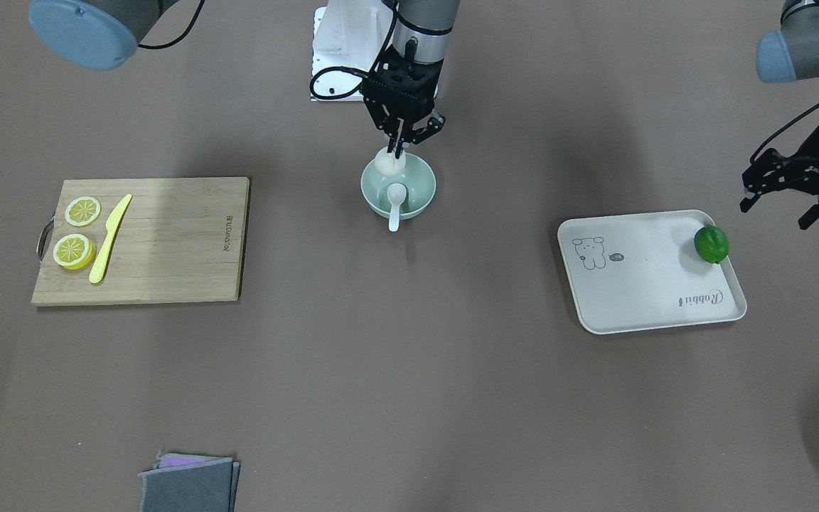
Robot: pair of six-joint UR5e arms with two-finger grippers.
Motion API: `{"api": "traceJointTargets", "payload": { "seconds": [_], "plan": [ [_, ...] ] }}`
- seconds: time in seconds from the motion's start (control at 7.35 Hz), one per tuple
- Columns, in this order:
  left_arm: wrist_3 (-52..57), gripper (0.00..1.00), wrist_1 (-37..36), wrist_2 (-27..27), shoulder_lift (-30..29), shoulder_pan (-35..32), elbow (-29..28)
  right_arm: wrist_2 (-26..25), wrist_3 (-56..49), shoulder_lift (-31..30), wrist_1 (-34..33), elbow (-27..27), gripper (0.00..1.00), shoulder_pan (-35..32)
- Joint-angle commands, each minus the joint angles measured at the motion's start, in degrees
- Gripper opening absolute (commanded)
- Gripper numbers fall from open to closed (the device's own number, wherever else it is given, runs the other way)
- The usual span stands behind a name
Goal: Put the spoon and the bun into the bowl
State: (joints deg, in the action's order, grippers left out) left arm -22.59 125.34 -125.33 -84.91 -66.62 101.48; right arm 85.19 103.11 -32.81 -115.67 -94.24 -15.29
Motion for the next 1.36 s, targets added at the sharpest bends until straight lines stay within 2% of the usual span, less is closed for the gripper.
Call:
{"api": "traceJointTargets", "payload": {
  "seconds": [0.0, 0.14, 0.54, 0.68, 0.82, 0.95, 1.22],
  "plan": [
    [0.0, 1.0, 0.16, 0.0, -0.69, 0.17, -1.1, -0.28, -0.19, 0.64, 2.18, 1.69, 0.64, 0.43],
    [0.0, 1.0, 0.08, 0.0, -0.69, 0.18, -1.19, -0.55, -0.53, 0.82, 2.46, 2.39, 1.0, 0.43],
    [0.0, 1.0, -0.01, -0.52, -0.96, 0.18, -1.28, -0.02, -4.39, 0.82, 2.2, 0.21, 1.0, -0.7],
    [0.0, 1.0, -0.27, -1.57, -0.96, 0.18, -1.37, 1.28, -7.71, 0.64, 2.12, -1.02, 1.0, -2.71],
    [0.0, 1.0, -0.53, -1.5, -0.96, 0.18, -1.54, 5.21, -11.92, -0.66, 2.03, -2.68, 1.0, -7.08],
    [0.0, 1.0, -0.54, -1.49, -0.87, 0.18, -2.15, 7.95, -18.84, -5.29, 2.03, -7.05, 1.0, -11.91],
    [0.0, 1.0, -0.54, -1.49, -0.44, 0.18, -2.86, 14.28, -36.49, -19.24, 2.03, -19.86, 1.0, -21.67]
  ]
}}
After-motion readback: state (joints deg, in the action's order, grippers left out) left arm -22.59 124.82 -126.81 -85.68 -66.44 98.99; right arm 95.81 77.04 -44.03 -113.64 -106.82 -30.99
